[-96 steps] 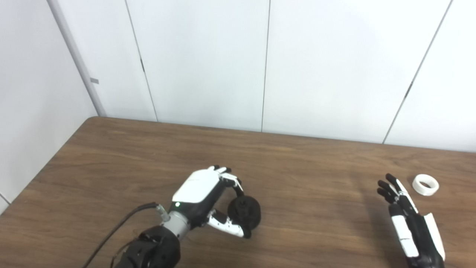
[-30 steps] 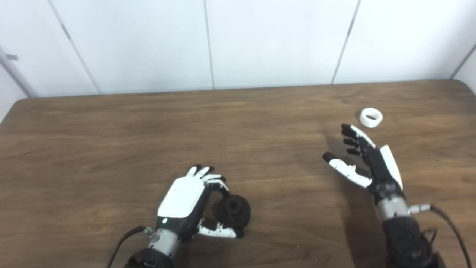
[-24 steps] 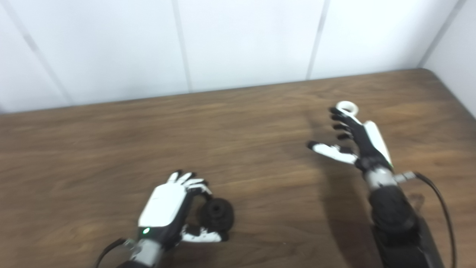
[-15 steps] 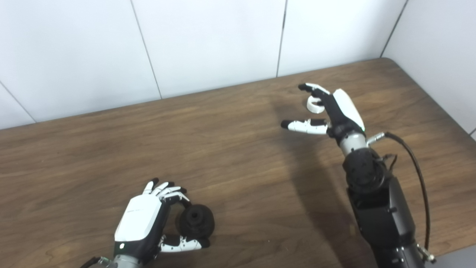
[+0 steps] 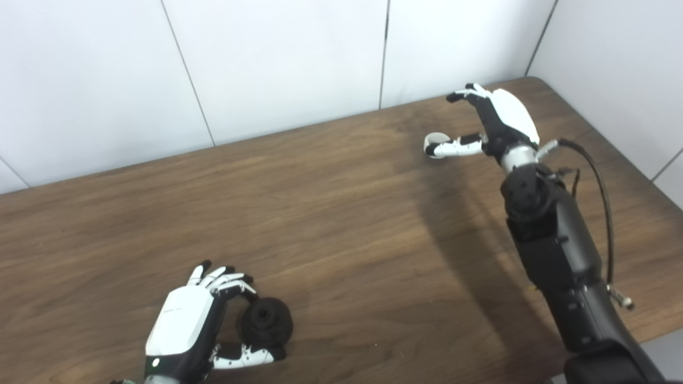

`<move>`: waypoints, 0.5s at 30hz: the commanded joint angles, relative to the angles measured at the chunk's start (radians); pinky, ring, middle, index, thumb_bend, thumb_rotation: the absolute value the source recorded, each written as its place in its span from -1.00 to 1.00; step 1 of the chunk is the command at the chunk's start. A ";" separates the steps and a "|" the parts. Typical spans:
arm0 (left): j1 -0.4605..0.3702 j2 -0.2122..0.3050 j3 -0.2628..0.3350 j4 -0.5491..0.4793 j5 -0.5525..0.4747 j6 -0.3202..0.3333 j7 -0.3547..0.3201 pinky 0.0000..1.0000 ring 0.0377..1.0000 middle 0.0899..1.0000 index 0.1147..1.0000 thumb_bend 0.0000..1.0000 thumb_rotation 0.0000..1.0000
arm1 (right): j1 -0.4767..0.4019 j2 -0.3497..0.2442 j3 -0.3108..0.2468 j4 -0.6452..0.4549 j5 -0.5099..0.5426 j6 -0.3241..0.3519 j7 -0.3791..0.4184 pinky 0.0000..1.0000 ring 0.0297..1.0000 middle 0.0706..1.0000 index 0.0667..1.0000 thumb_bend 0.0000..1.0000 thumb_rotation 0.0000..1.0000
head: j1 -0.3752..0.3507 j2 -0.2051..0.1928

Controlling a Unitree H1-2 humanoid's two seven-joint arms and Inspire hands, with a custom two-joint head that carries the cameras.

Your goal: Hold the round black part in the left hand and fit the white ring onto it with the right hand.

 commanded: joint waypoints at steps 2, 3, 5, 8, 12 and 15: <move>0.015 0.032 0.018 0.021 0.012 0.012 -0.009 1.00 0.73 0.46 -0.17 0.05 -0.90 | -0.070 -0.044 0.003 0.027 -0.016 0.000 -0.027 1.00 0.95 0.91 0.53 0.46 -0.46 | -0.028 -0.007; 0.015 0.032 0.019 0.022 0.012 0.010 -0.008 1.00 0.73 0.46 -0.17 0.05 -0.90 | -0.076 -0.048 0.004 0.040 -0.017 0.001 -0.027 1.00 0.96 0.92 0.53 0.46 -0.48 | -0.028 -0.007; 0.017 0.032 0.021 0.023 0.012 0.008 -0.005 1.00 0.73 0.46 -0.17 0.05 -0.90 | -0.093 -0.056 0.002 0.069 -0.016 0.001 -0.013 1.00 0.99 0.95 0.53 0.48 -0.49 | -0.036 -0.009; 0.019 0.030 0.022 0.018 0.015 0.019 -0.017 1.00 0.75 0.46 -0.17 0.05 -0.90 | -0.118 -0.080 0.015 0.114 -0.023 0.001 0.011 1.00 1.00 0.98 0.51 0.55 -0.51 | -0.032 -0.008; 0.020 0.028 0.022 0.010 0.020 0.027 -0.027 1.00 0.74 0.46 -0.17 0.05 -0.90 | -0.149 -0.100 0.044 0.171 -0.034 0.002 0.031 1.00 1.00 1.00 0.48 0.63 -0.54 | -0.032 -0.005; 0.022 0.028 0.024 0.001 0.017 0.033 -0.037 1.00 0.75 0.47 -0.17 0.05 -0.90 | -0.171 -0.112 0.065 0.209 -0.055 0.002 0.057 1.00 1.00 1.00 0.46 0.68 -0.47 | -0.025 -0.001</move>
